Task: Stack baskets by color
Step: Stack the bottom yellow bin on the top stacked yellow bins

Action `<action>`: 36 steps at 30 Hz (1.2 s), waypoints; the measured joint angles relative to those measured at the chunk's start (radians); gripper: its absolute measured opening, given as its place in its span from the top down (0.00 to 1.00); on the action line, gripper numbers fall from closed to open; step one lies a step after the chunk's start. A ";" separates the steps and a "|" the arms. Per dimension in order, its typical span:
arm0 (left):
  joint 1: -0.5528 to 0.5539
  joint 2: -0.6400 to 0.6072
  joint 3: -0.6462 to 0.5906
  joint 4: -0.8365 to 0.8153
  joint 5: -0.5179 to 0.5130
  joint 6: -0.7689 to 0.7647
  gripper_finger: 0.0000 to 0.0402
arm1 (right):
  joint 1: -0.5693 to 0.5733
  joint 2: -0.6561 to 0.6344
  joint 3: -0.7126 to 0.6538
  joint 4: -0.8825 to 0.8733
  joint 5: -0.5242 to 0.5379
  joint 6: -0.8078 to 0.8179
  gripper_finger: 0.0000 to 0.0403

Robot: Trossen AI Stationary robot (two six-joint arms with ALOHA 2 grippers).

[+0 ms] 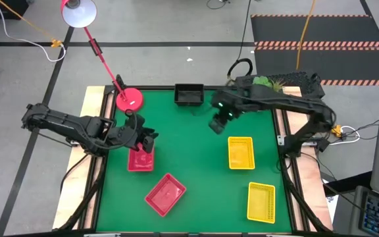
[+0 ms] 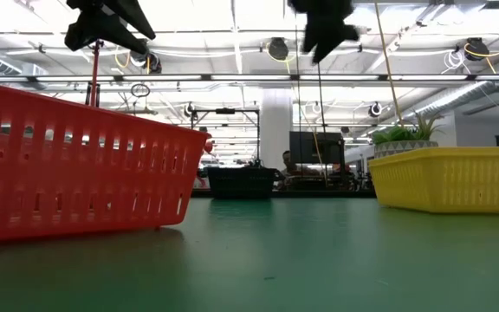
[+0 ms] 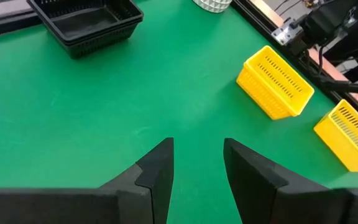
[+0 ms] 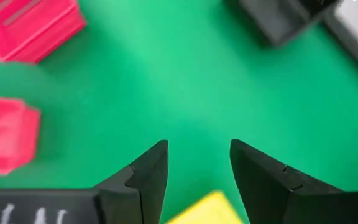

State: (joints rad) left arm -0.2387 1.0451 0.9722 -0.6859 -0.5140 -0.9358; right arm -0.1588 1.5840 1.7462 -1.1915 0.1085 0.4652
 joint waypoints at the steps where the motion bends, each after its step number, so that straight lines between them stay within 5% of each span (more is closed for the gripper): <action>1: 0.003 0.000 0.000 0.000 0.000 0.005 0.65 | 0.026 -0.020 0.000 -0.034 0.001 0.045 0.58; 8: 0.004 0.000 0.000 -0.001 0.000 0.002 0.65 | 0.228 -0.142 0.000 -0.236 -0.004 0.342 0.58; 15: 0.003 0.000 0.000 0.001 0.000 -0.035 0.65 | 0.476 -0.216 0.000 -0.293 -0.022 0.467 0.58; 25: 0.003 0.000 0.000 0.032 0.034 -0.099 0.65 | 0.775 -0.220 -0.081 -0.309 -0.034 0.308 0.58; 28: -0.007 0.000 0.000 0.128 0.104 -0.108 0.65 | 0.825 -0.238 -0.170 -0.285 -0.036 0.280 0.58; 36: -0.089 0.059 0.000 0.381 0.035 -0.152 0.65 | 0.896 -0.358 -0.504 -0.051 -0.126 0.222 0.58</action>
State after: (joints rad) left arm -0.3281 1.1038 0.9727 -0.3048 -0.4786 -1.0877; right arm 0.7370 1.2265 1.2417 -1.2423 -0.0175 0.6868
